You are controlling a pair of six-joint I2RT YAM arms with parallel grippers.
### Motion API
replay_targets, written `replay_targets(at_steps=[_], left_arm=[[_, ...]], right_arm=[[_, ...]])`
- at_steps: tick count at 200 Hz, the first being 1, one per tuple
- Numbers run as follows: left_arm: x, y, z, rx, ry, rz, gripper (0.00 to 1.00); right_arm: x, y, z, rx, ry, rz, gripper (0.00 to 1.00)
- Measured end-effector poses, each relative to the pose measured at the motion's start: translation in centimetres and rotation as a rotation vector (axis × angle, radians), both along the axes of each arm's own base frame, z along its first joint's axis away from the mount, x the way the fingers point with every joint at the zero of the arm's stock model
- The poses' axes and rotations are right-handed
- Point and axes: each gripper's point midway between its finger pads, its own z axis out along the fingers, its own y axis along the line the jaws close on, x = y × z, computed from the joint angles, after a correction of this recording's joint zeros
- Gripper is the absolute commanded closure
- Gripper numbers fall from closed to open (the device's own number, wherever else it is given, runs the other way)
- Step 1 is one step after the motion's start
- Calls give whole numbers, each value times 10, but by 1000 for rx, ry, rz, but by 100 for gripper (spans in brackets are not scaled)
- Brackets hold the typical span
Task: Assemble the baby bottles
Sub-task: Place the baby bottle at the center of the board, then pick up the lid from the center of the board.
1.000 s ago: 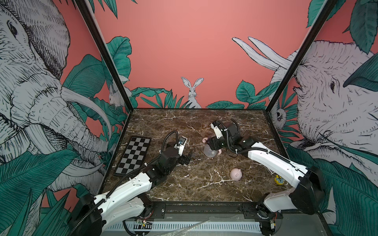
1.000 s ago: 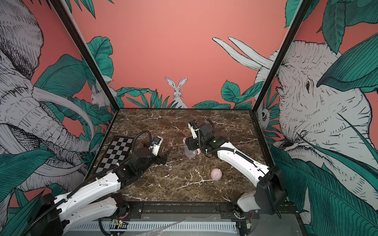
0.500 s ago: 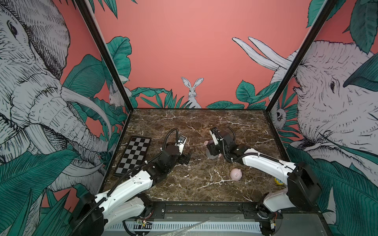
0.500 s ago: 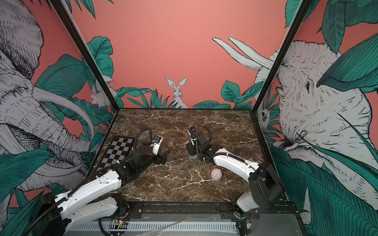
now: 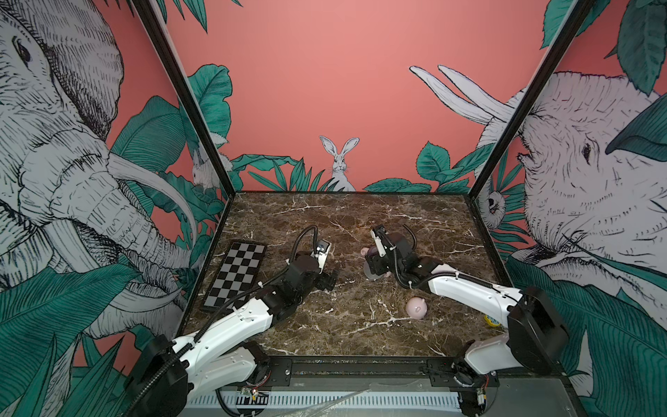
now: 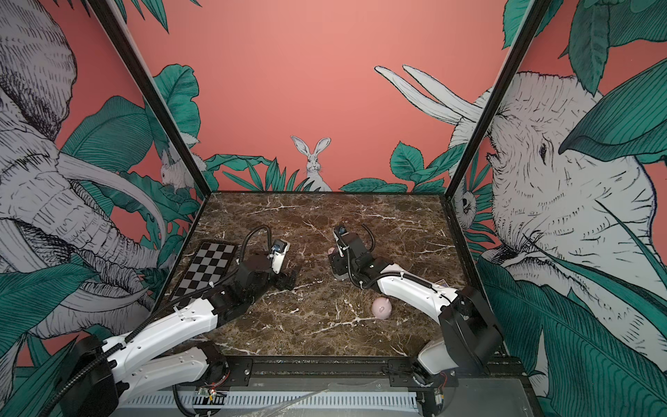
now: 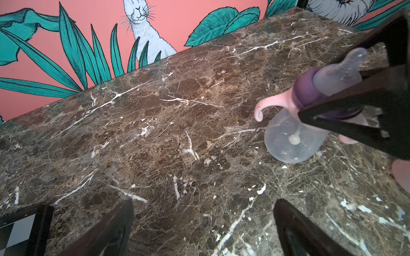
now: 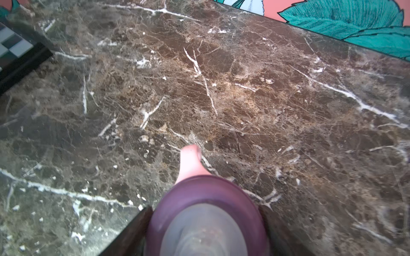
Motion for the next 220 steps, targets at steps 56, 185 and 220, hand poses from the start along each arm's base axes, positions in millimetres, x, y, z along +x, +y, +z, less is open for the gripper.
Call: replay_targets(at_steps=[56,185,220], left_arm=[[3,-5,2,0,0,-10,1],[1,-19,7,-24,15,-80,0],[-5,-28,5,-33,35,-137,0]], right_arm=[[-14,-10,58,57,-46,6,5],[-110,-106,47,-58,361,-296,1],[-137,-131,9,-106,468,-399,2]])
